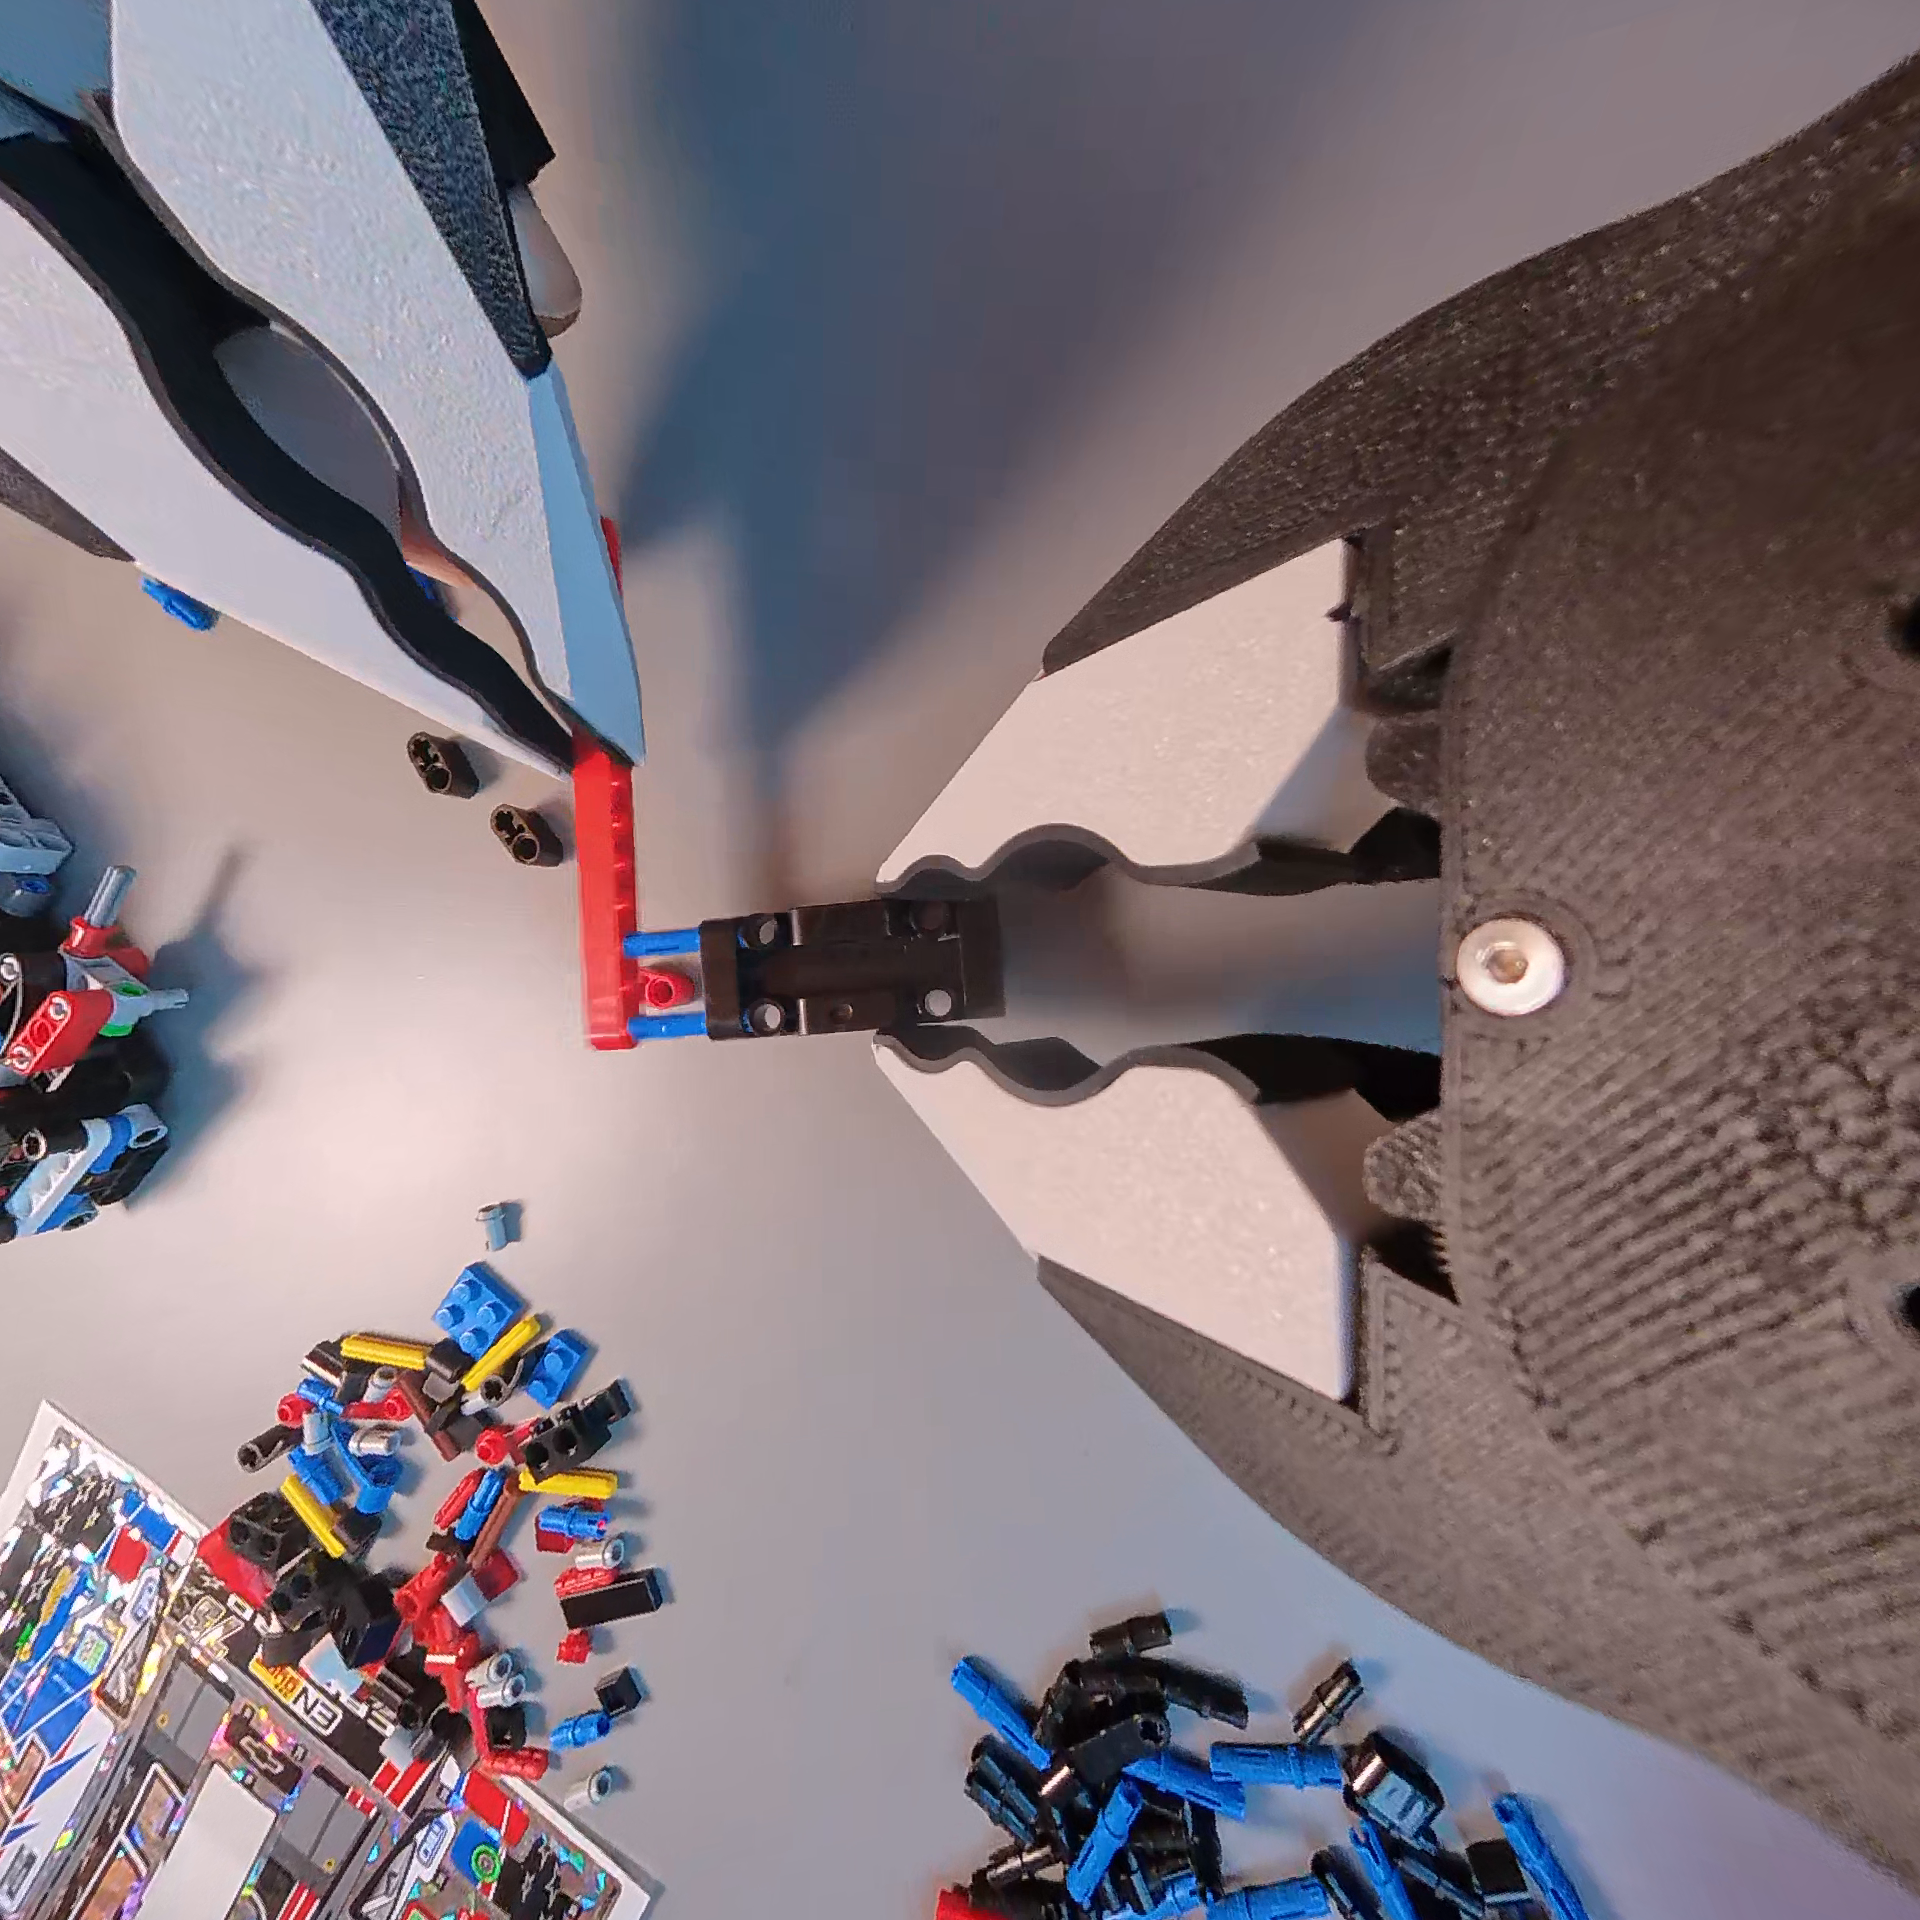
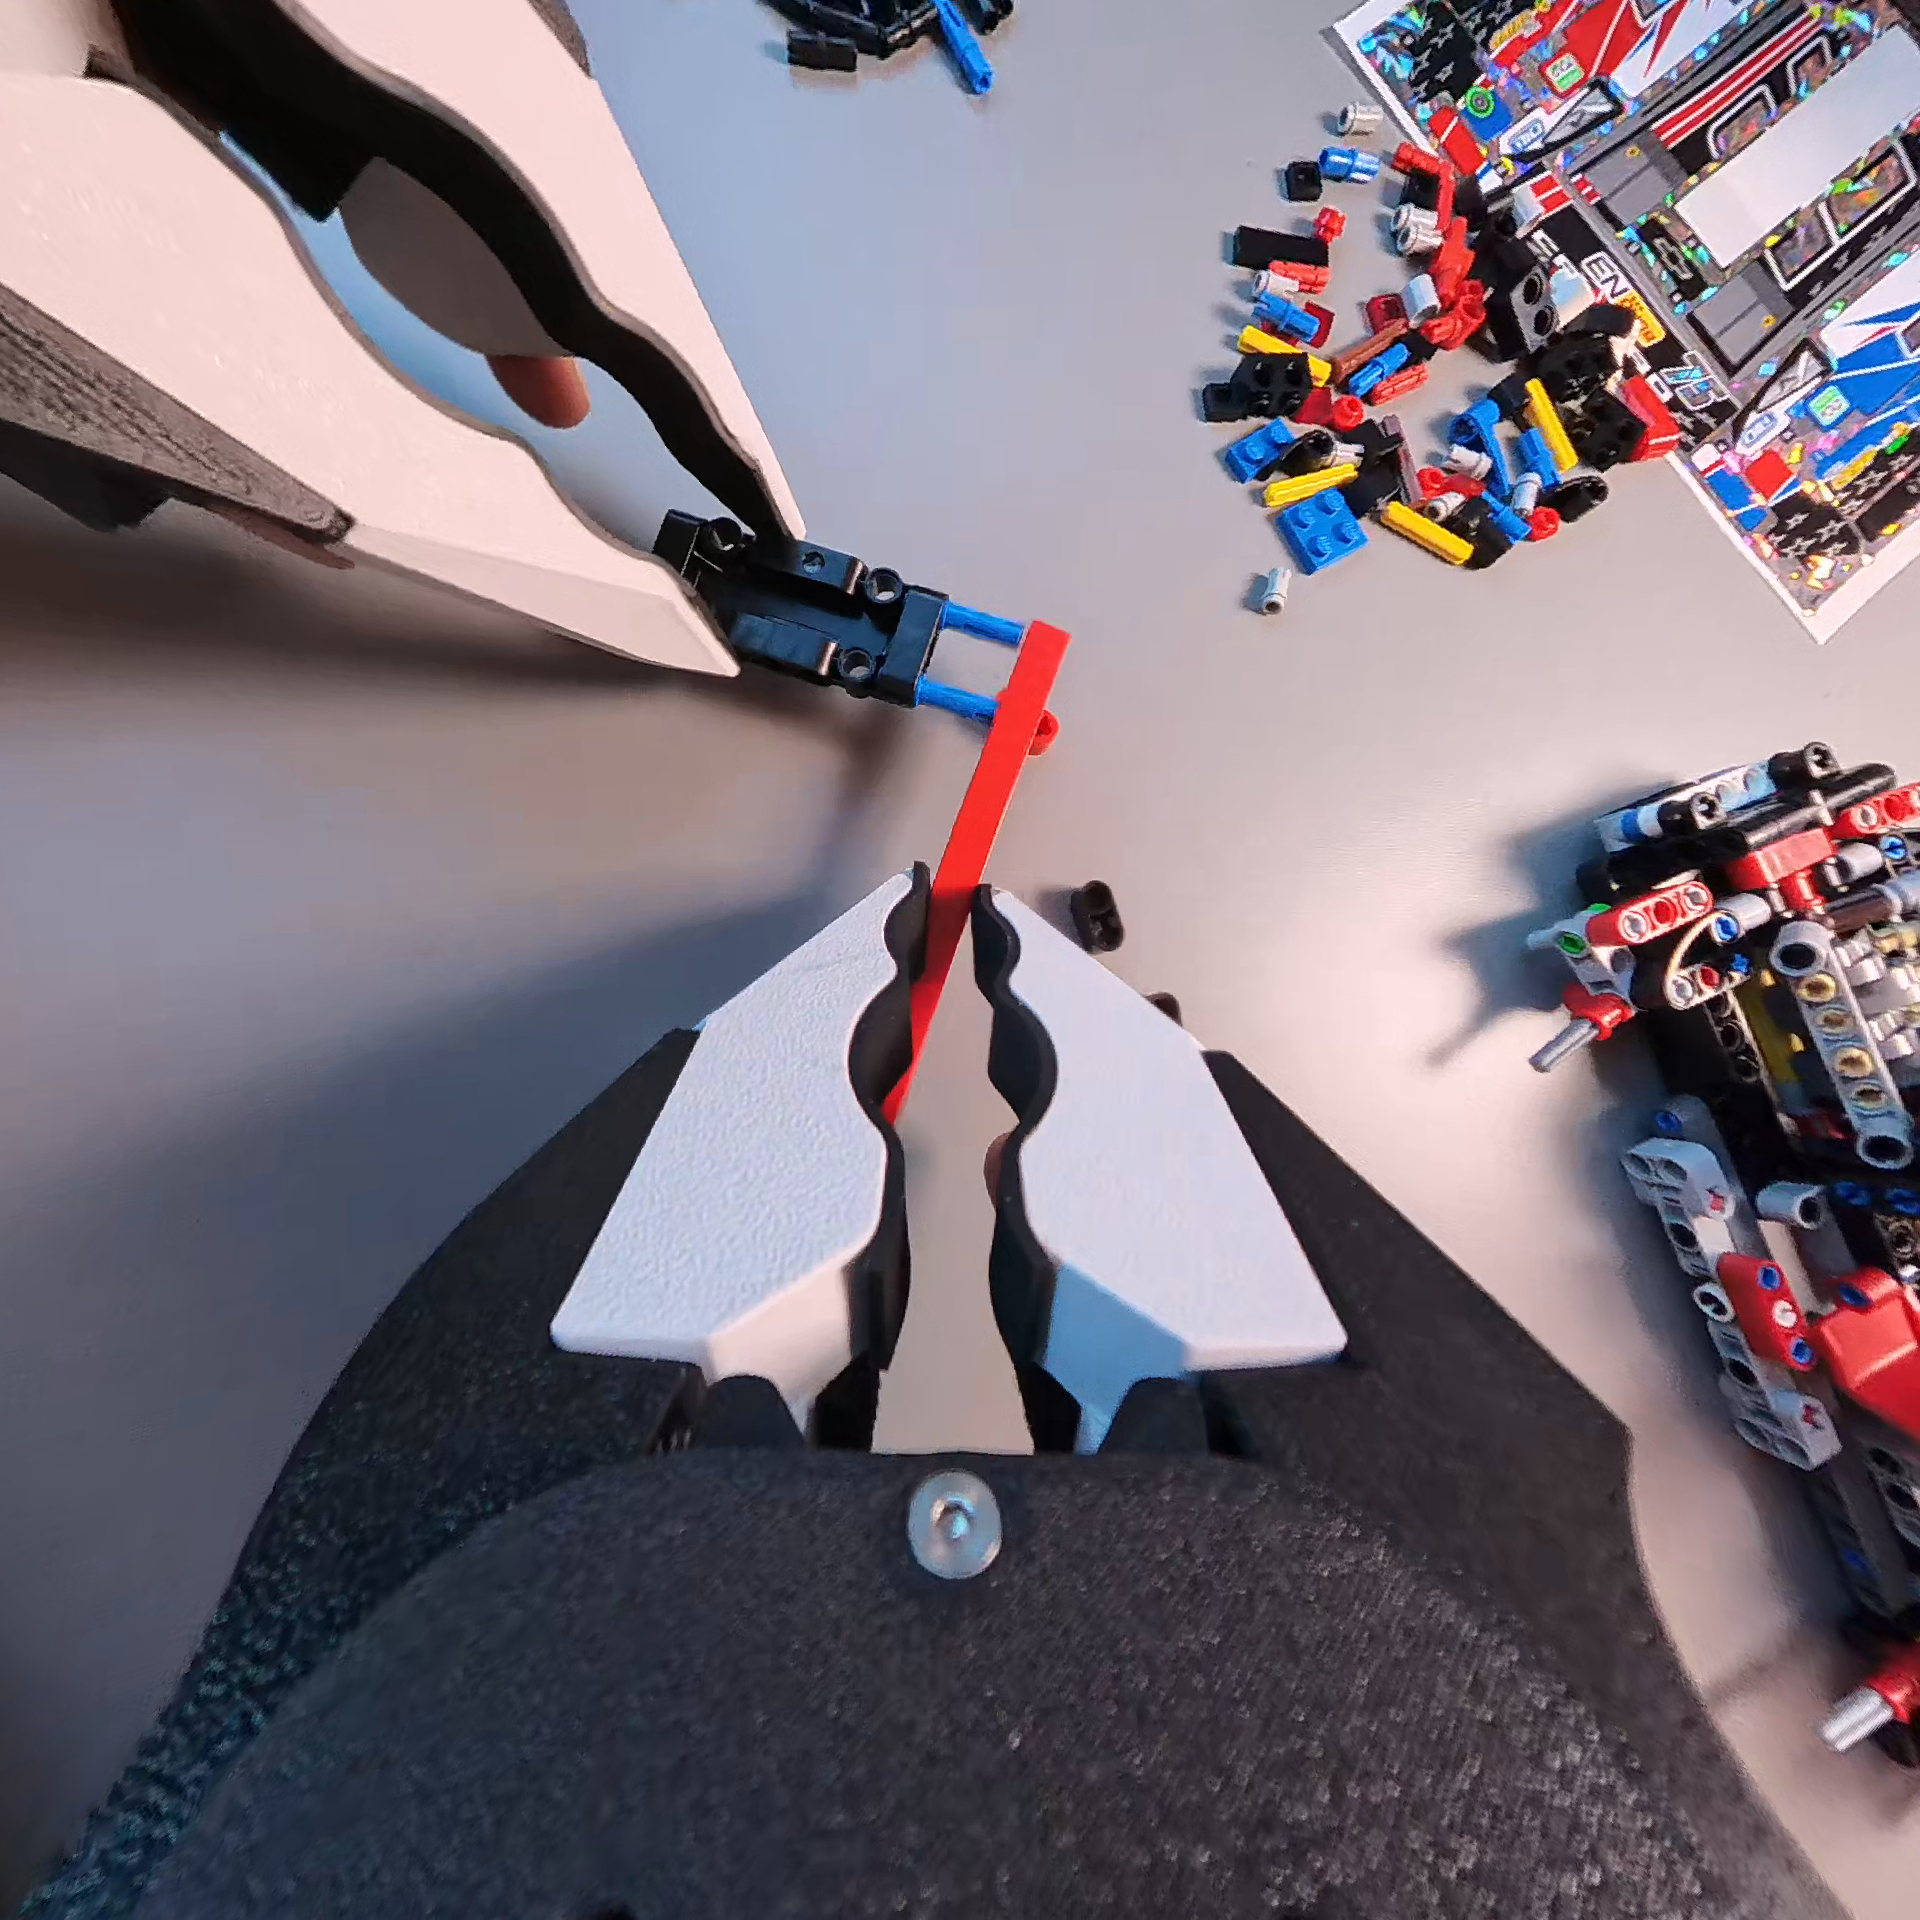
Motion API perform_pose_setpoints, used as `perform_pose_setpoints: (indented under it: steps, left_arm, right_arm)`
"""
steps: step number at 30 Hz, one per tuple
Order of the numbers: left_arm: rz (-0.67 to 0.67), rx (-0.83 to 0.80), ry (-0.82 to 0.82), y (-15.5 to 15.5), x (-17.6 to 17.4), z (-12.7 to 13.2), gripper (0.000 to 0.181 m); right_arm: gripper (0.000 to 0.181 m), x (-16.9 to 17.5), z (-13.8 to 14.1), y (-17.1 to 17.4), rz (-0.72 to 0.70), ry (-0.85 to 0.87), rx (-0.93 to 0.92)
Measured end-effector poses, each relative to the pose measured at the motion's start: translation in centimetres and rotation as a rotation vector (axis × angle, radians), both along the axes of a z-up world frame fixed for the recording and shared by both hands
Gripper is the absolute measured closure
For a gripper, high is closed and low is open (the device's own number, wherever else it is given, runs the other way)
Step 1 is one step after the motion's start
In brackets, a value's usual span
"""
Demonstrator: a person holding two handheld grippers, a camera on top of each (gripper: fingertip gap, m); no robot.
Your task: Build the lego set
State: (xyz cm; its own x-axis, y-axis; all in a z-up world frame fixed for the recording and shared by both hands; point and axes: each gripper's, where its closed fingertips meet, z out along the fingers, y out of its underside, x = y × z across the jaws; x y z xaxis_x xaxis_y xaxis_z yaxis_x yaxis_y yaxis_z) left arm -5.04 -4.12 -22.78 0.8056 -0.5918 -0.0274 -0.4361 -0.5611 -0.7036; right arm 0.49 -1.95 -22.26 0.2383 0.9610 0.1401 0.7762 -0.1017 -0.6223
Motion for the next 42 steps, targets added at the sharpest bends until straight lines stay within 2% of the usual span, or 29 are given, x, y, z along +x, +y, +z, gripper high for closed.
perform_pose_setpoints:
  steps: [6, 9, 12, 17, 23, 27, 32, 36, 37, 40, 42]
  left_arm:
    - [-0.056, 0.014, -0.008, -0.7, 0.5, 0.2, 0.159]
    - [-0.098, 0.003, -0.016, -1.4, 0.9, 0.0, 0.159]
    - [-0.097, 0.009, 0.03, -1.5, 0.8, -0.4, 0.159]
    - [-0.117, -0.004, 0.031, -1.9, 1.2, -0.7, 0.159]
    - [-0.129, -0.029, 0.0, -2.5, 1.5, -0.8, 0.159]
    - [-0.119, 0.049, -0.057, -2.0, 1.4, 0.6, 0.159]
    - [-0.102, 0.267, -0.166, -0.9, 1.3, 4.8, 0.159]
    - [-0.086, 0.393, -0.168, -0.4, 1.0, 6.6, 0.159]
    - [-0.086, 0.413, -0.17, -0.4, 1.0, 6.9, 0.159]
    - [-0.082, 0.436, -0.136, -0.2, 0.9, 6.8, 0.159]
    - [-0.096, 0.466, -0.104, -0.3, 1.2, 6.8, 0.159]
  right_arm:
    - [0.176, 0.2, -0.7, -1.1, 0.038, -0.022, 0.001]
    - [0.176, 0.9, -0.8, -0.6, 0.042, -0.035, 0.02]
    - [0.176, 1.4, -1.1, -1.4, 0.098, -0.072, 0.007]
    - [0.176, 1.7, -1.8, -2.0, 0.116, -0.094, -0.032]
    - [0.156, 1.3, -1.4, -1.1, 0.083, -0.067, -0.078]
    - [0.153, -0.6, 0.5, -1.7, 0.116, 0.069, -0.157]
    - [0.143, -3.0, 3.8, -1.1, 0.022, 0.415, -0.501]
    - [0.17, -4.0, 6.4, -2.2, 0.055, 0.642, -0.714]
    - [0.17, -4.1, 6.9, -2.3, 0.064, 0.68, -0.736]
    - [0.154, -4.1, 8.0, -2.9, 0.1, 0.742, -0.829]
    - [0.153, -4.1, 7.8, -2.5, 0.075, 0.738, -0.813]
